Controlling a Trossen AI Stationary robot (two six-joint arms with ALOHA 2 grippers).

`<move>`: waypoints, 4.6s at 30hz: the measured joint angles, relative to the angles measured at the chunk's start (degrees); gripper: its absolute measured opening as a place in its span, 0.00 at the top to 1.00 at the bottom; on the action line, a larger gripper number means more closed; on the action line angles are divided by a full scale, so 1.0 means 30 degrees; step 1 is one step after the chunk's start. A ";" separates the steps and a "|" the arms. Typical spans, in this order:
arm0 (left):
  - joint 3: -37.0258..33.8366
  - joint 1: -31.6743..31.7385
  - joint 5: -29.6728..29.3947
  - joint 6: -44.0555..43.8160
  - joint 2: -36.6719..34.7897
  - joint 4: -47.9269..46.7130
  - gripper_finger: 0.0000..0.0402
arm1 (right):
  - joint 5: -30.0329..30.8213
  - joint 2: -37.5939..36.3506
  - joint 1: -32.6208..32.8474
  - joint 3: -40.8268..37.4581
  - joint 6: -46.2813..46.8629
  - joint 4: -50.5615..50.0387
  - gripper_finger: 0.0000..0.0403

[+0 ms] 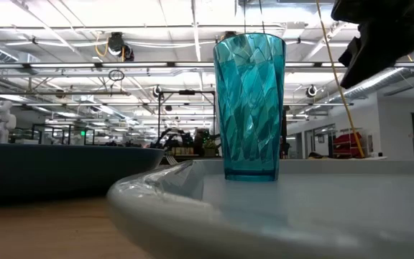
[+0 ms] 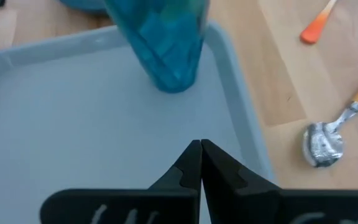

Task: Pick and place plate/cup/fork/spoon on tray
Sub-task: Put the blue plate on the center of the gray tray

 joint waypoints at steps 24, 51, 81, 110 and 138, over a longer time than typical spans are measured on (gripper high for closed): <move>-0.0010 0.0081 0.3330 -1.3197 0.3753 -0.4555 0.56 | 0.0104 0.0232 0.4081 -0.0015 0.2060 0.1415 1.00; -0.0068 0.1842 0.8621 -1.5430 0.6509 -0.5728 0.56 | 0.1176 0.0196 0.3619 -0.0015 -0.1536 0.3387 1.00; -0.1331 0.1758 1.1605 -1.0968 0.6289 -0.7699 0.95 | 0.1062 0.0201 0.3494 -0.0015 -0.1466 0.3741 1.00; 0.1600 -0.1249 0.4382 -1.1644 0.3265 -0.8925 0.98 | 0.1093 0.0203 0.3501 0.0000 -0.1058 0.5298 1.00; 0.1600 0.1884 0.3771 0.0640 -0.1038 -0.8896 0.98 | 0.1093 0.0203 0.3509 -0.0007 -0.1242 0.5605 1.00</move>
